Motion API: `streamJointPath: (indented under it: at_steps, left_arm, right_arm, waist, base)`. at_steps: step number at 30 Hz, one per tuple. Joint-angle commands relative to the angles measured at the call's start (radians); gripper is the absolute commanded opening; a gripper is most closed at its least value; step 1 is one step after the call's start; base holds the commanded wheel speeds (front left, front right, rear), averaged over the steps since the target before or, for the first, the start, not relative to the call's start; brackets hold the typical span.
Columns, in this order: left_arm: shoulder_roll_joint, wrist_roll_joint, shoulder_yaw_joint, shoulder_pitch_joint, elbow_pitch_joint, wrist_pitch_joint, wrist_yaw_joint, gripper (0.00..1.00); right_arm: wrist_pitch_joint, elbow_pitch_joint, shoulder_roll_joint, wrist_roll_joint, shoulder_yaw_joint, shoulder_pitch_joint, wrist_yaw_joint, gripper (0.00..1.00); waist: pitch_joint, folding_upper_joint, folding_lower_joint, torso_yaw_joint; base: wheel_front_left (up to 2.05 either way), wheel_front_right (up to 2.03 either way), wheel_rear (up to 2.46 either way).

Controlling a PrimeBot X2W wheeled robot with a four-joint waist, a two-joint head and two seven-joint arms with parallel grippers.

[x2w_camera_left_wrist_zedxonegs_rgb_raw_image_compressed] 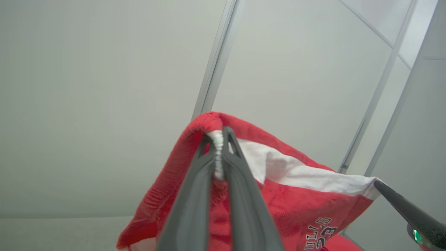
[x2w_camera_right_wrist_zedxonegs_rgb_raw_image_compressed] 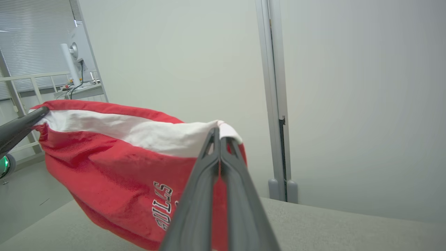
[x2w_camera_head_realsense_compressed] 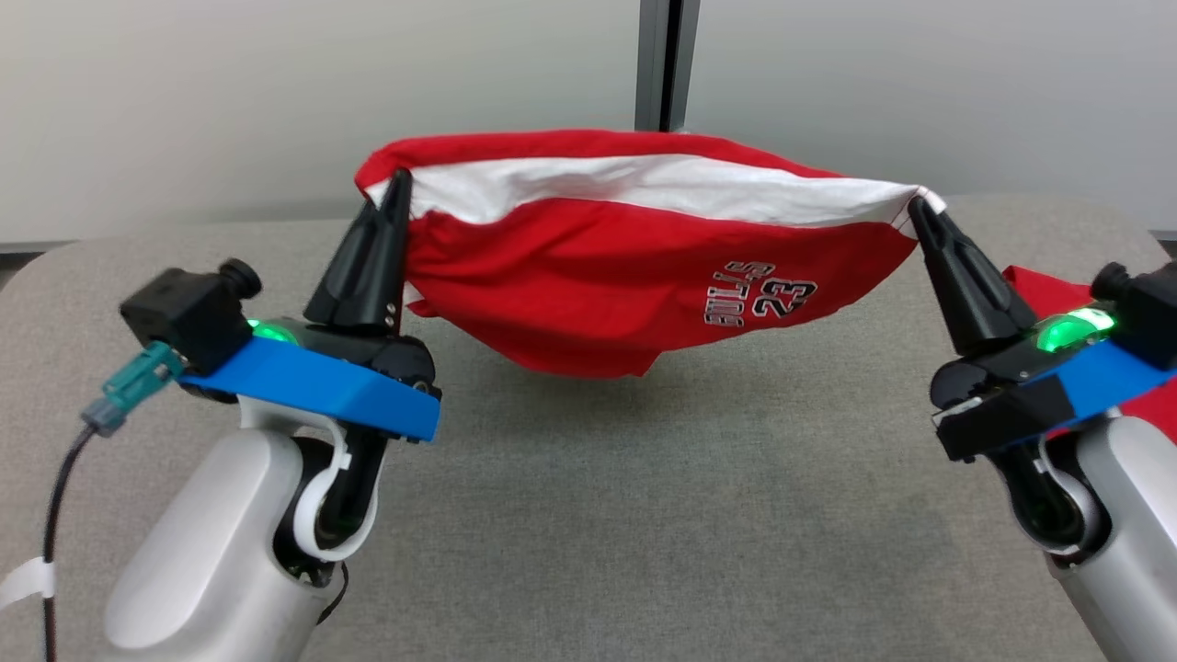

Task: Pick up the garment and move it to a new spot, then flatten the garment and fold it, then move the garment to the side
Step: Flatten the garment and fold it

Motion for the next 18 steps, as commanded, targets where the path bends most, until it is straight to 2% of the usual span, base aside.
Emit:
streamJointPath:
  at_steps: [1, 5, 10, 14, 18]
  left_arm:
    - [0.018, -0.013, 0.014, -0.001, -0.056, 0.024, 0.018, 0.00]
    - [0.073, -0.032, 0.042, -0.004, -0.220, 0.099, 0.059, 0.00]
    - [0.134, -0.081, 0.072, -0.023, -0.390, 0.219, 0.104, 0.00]
    - [0.183, -0.073, 0.067, -0.052, -0.428, 0.301, 0.127, 0.00]
    - [0.194, -0.071, 0.043, -0.096, -0.393, 0.359, 0.119, 0.00]
  right_arm:
    - [0.018, -0.060, -0.010, -0.015, -0.036, 0.039, 0.000, 0.00]
    - [0.086, -0.251, -0.005, -0.065, -0.153, 0.124, 0.000, 0.00]
    - [0.207, -0.503, 0.039, -0.121, -0.303, 0.218, 0.000, 0.00]
    - [0.303, -0.636, 0.080, -0.162, -0.370, 0.253, 0.000, 0.00]
    - [0.372, -0.661, 0.113, -0.181, -0.388, 0.250, 0.000, 0.00]
  waist:
    - [-0.028, -0.0001, 0.0001, -0.016]
    - [-0.065, -0.0001, 0.0001, -0.029]
    - [-0.083, -0.0001, 0.0001, -0.046]
    - [-0.072, -0.0001, 0.0001, -0.057]
    - [-0.033, -0.0001, 0.0001, -0.067]
  base:
    - [0.00, 0.00, 0.00]
    - [0.00, 0.00, 0.00]
    - [0.00, 0.00, 0.00]
    - [0.00, 0.00, 0.00]
    - [0.00, 0.00, 0.00]
